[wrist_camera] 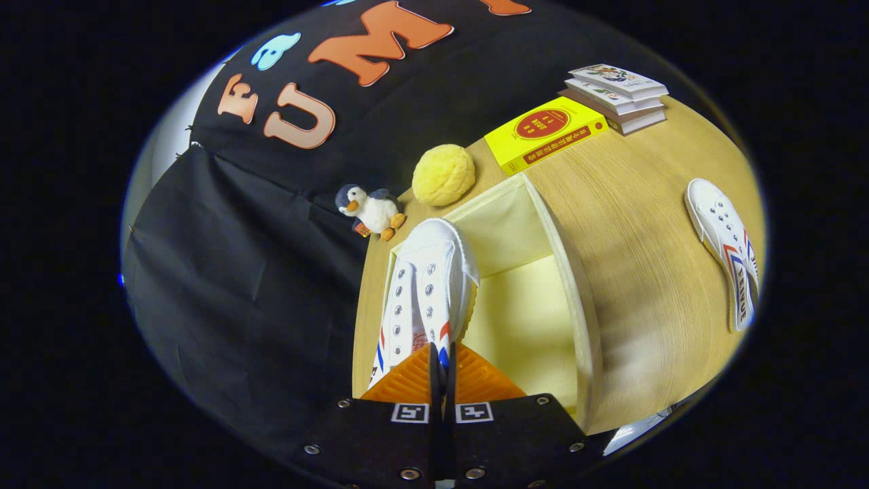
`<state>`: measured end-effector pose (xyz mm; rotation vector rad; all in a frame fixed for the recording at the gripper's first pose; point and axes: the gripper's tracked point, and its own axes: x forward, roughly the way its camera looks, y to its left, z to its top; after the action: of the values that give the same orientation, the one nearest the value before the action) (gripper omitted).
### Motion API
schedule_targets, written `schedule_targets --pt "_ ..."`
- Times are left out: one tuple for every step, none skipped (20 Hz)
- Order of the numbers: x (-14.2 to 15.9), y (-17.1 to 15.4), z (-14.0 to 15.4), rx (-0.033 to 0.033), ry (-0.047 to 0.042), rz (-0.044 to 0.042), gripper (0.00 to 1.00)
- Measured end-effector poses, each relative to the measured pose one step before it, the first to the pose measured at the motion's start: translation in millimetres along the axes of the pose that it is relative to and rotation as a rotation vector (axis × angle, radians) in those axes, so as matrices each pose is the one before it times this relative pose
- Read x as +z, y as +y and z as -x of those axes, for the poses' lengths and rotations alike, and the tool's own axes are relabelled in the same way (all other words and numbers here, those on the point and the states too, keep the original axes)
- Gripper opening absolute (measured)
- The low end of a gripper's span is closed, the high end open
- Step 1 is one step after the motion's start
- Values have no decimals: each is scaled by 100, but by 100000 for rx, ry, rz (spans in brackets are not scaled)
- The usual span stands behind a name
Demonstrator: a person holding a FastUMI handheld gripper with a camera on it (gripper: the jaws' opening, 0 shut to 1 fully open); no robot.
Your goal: Open the storage box then place both shoes into the box .Put the left shoe in first, then the right shoe, with the right side of both shoes facing outward in a uniform manner.
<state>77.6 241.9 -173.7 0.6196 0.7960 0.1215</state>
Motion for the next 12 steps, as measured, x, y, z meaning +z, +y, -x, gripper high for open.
schedule_targets --pt "-232 -273 -519 -1637 390 -639 0" --pt "-285 -216 -400 -1962 401 380 0" --pt "-215 -261 -420 -1972 477 1113 0" --pt "-423 -49 -360 -1411 644 1044 0" --pt "-320 91 -315 -585 702 354 0" --pt "-331 110 -338 -60 722 -31 0" --pt "-193 141 -308 -389 573 -181 0" --pt "-310 -3 -241 -982 707 498 0" --pt "-266 -112 -293 -1798 916 985 0" --pt "-264 -179 -248 -2010 1104 1180 0" --pt "-145 -103 -205 -1415 109 1007 0" --pt "-128 -89 -267 -895 500 335 1"
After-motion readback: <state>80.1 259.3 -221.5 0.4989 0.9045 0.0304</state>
